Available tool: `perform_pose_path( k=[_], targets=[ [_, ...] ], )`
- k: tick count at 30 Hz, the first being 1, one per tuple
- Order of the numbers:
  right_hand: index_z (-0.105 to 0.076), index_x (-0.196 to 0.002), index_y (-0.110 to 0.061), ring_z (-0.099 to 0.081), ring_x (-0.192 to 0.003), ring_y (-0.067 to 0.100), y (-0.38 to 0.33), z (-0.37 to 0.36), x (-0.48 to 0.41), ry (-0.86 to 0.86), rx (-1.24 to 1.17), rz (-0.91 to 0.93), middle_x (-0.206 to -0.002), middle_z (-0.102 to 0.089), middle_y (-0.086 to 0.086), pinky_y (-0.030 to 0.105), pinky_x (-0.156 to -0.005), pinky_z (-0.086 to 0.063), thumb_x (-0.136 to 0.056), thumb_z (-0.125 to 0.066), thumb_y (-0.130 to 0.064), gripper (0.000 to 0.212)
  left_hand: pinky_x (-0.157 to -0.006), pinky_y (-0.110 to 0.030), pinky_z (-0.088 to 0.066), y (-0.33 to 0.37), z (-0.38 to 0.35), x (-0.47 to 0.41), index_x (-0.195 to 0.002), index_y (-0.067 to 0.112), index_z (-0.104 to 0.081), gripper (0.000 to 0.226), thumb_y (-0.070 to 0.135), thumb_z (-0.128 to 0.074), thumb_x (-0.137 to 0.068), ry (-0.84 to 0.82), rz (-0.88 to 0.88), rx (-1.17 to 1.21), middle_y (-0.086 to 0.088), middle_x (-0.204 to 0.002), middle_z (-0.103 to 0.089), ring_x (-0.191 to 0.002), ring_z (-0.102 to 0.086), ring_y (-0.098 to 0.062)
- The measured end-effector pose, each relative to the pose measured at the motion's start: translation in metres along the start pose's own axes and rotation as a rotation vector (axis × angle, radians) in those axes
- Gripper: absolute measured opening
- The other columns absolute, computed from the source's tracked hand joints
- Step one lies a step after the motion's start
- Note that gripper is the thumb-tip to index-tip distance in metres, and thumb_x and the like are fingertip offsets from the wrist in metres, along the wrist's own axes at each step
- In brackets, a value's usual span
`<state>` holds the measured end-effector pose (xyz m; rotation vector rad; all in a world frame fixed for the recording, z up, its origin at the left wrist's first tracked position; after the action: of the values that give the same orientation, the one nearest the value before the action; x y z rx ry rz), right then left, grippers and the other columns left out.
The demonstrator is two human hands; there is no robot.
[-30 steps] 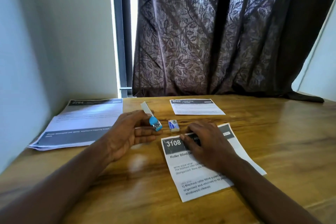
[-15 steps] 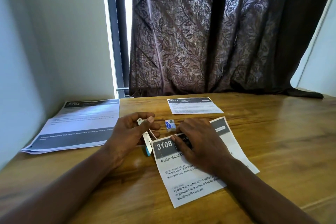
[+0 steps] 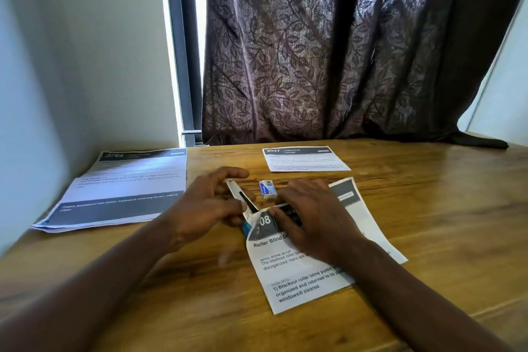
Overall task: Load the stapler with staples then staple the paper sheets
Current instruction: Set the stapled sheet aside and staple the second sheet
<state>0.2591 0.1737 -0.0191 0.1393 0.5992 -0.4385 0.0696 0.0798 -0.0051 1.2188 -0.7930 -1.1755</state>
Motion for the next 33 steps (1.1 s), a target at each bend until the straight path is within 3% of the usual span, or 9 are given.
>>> perform_pose_path(
  k=[3,5,10,16,20,33],
  targets=[
    [-0.063,-0.103,-0.023,-0.054,-0.09,0.014,0.003,0.0,0.0,0.005,0.009,-0.014,-0.096,-0.062,-0.005,0.035,-0.086,-0.042,-0.099,-0.044,-0.05,0.033,-0.085,-0.044,-0.063,-0.005,0.003,0.0,-0.129,0.019,-0.061,0.057,-0.009,-0.074,-0.081,-0.11,0.072,0.149,-0.02,-0.11,-0.075,-0.104,-0.074,-0.034],
    [-0.062,-0.102,-0.023,-0.054,-0.09,0.014,0.003,0.0,0.0,0.009,0.009,-0.017,-0.096,-0.063,-0.006,0.036,-0.086,-0.043,-0.099,-0.045,-0.049,0.032,-0.083,-0.045,-0.063,-0.005,0.006,-0.001,-0.129,0.017,-0.061,0.058,0.0,-0.077,-0.076,-0.041,0.066,0.234,-0.021,-0.11,-0.075,-0.102,-0.074,-0.035],
    [-0.061,-0.101,-0.024,-0.055,-0.091,0.014,0.001,0.002,-0.001,0.015,0.015,-0.008,-0.096,-0.062,-0.006,0.036,-0.088,-0.043,-0.099,-0.044,-0.049,0.031,-0.072,-0.031,-0.064,0.0,0.018,-0.006,-0.129,0.012,-0.063,0.059,0.017,-0.077,-0.072,0.16,0.043,0.408,-0.016,-0.105,-0.078,-0.092,-0.077,-0.026],
    [-0.062,-0.101,-0.022,-0.054,-0.09,0.015,-0.004,0.004,-0.001,0.033,0.046,0.012,-0.097,-0.063,-0.002,0.036,-0.085,-0.041,-0.099,-0.039,-0.05,0.036,-0.072,-0.026,-0.063,0.004,0.001,-0.001,-0.127,0.014,-0.063,0.048,0.011,-0.077,-0.081,0.13,-0.045,0.2,-0.01,-0.101,-0.08,-0.093,-0.078,-0.025],
    [-0.061,-0.101,-0.021,-0.052,-0.089,0.015,-0.006,0.005,-0.001,0.032,0.082,0.016,-0.097,-0.062,-0.001,0.034,-0.084,-0.039,-0.098,-0.04,-0.047,0.033,-0.085,-0.039,-0.063,0.003,-0.002,-0.001,-0.135,0.016,-0.058,0.054,0.006,-0.074,-0.085,0.064,-0.063,0.126,-0.01,-0.106,-0.079,-0.098,-0.077,-0.025],
    [-0.062,-0.105,-0.021,-0.052,-0.093,0.015,-0.009,0.006,-0.001,0.035,0.029,0.019,-0.099,-0.061,-0.002,0.039,-0.09,-0.042,-0.101,-0.037,-0.042,0.033,-0.074,-0.029,-0.062,0.003,-0.005,-0.001,-0.117,0.011,-0.069,0.028,0.007,-0.07,-0.089,0.039,-0.058,0.122,-0.011,-0.098,-0.08,-0.094,-0.077,-0.023]
  ],
)
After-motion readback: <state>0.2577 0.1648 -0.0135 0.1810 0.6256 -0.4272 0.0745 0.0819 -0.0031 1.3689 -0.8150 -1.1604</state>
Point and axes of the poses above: each hand's wrist, its own x-axis away from the middle knuckle, its own z-axis out of the back of the hand, y = z × x, the point moved 2 cm from there along -x, towards the middle knuckle
